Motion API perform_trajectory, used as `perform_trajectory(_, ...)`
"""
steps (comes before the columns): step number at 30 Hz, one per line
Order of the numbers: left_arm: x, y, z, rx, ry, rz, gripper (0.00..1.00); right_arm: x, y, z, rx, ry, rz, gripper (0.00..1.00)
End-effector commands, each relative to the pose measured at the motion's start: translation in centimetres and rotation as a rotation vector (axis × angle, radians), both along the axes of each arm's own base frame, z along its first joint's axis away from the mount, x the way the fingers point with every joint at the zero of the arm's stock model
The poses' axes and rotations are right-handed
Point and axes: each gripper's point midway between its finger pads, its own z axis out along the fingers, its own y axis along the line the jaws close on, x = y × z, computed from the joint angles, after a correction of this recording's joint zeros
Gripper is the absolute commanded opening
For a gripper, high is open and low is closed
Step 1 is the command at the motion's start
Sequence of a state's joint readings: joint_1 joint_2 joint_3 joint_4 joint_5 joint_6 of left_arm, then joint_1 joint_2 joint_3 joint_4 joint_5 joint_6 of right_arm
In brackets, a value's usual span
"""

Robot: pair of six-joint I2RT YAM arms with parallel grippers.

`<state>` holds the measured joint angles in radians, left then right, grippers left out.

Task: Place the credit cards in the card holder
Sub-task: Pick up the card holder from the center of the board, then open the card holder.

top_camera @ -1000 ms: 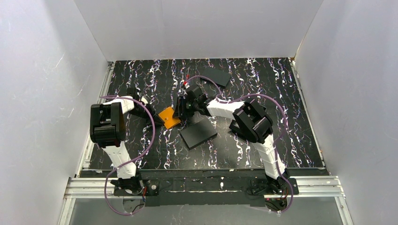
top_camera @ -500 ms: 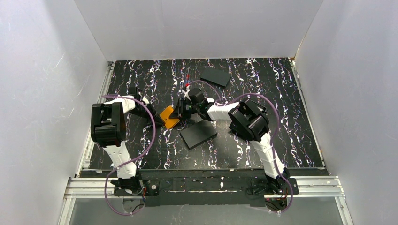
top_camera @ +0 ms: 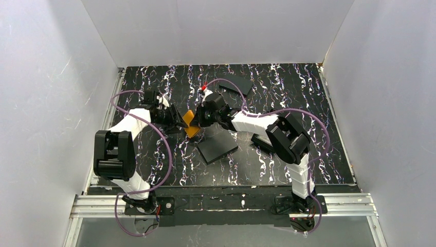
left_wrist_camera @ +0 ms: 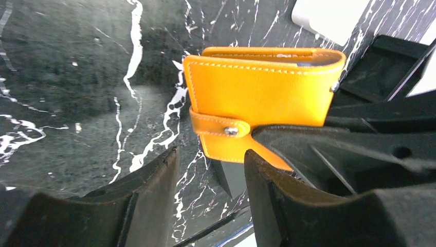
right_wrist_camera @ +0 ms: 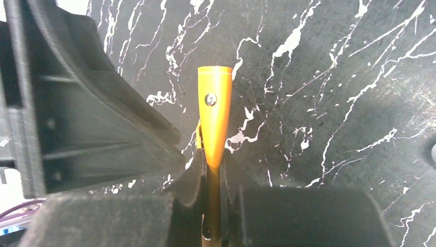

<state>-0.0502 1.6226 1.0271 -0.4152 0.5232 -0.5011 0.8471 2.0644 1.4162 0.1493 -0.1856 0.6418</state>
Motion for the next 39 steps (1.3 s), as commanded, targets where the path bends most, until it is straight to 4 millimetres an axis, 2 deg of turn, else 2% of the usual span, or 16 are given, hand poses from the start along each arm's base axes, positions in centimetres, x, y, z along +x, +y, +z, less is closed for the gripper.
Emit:
perform_trajectory(1,-0.3,-0.3,0.5,0.041,-0.032,-0.036,0.50,-0.5,-0.2,1.8,-0.034,-0.087,-0.007,0.01)
perform_trajectory(5,-0.2,-0.1,0.7,0.062,-0.046,-0.034,0.57,-1.0,0.1,2.8,-0.025,-0.104,-0.003,0.01)
perform_trajectory(9,-0.3,0.0,0.7,0.071,-0.050,-0.034,0.59,-1.4,0.4,3.4,-0.007,-0.101,0.001,0.01)
perform_trajectory(16,-0.7,-0.3,0.2,0.086,-0.019,-0.054,0.52,-1.9,0.4,5.0,0.060,-0.102,-0.016,0.01)
perform_trajectory(24,-1.3,-1.7,-0.2,0.094,-0.008,-0.120,0.56,-2.0,1.3,7.2,0.118,-0.143,-0.018,0.01)
perform_trajectory(28,-1.3,-1.3,-0.3,0.120,-0.005,-0.116,0.58,-2.3,1.4,7.0,0.109,-0.146,-0.013,0.01)
perform_trajectory(32,-1.2,-1.0,0.0,0.139,-0.022,-0.103,0.65,-2.6,1.2,6.5,0.093,-0.139,-0.009,0.01)
perform_trajectory(39,-0.6,-0.4,2.3,0.120,-0.142,-0.055,0.69,-3.5,0.9,6.3,0.111,-0.118,0.003,0.01)
